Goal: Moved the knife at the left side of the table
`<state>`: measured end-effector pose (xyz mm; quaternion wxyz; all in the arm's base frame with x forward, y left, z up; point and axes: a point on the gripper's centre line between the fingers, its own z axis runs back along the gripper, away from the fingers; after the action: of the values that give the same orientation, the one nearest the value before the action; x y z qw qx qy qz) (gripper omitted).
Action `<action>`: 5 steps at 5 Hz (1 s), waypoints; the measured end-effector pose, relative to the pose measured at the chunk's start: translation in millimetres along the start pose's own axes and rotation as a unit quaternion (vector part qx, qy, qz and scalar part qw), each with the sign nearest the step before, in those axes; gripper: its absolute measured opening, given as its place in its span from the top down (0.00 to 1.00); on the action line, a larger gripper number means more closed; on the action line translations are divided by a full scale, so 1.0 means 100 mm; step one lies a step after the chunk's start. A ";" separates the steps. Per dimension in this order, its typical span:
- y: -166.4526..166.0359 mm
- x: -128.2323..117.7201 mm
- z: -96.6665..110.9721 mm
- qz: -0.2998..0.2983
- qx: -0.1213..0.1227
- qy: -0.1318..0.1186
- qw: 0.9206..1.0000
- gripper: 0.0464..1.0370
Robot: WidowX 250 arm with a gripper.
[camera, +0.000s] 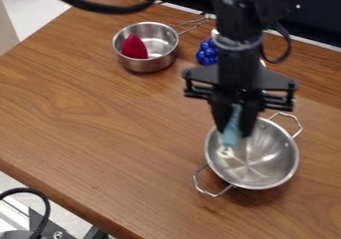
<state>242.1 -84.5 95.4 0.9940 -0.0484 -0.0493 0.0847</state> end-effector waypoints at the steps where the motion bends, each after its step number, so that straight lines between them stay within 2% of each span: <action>1: 0.30 0.09 0.02 -0.078 0.026 -0.020 0.996 0.81; 2: 0.62 0.23 0.03 -0.139 0.042 -0.034 0.989 0.81; 3: 0.86 0.28 -0.02 -0.167 0.052 -0.047 0.983 0.81; 5: 0.92 0.17 -0.31 -0.213 0.071 -0.017 0.974 0.81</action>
<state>247.3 6.4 56.6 0.9891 0.0358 -0.0690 -0.1249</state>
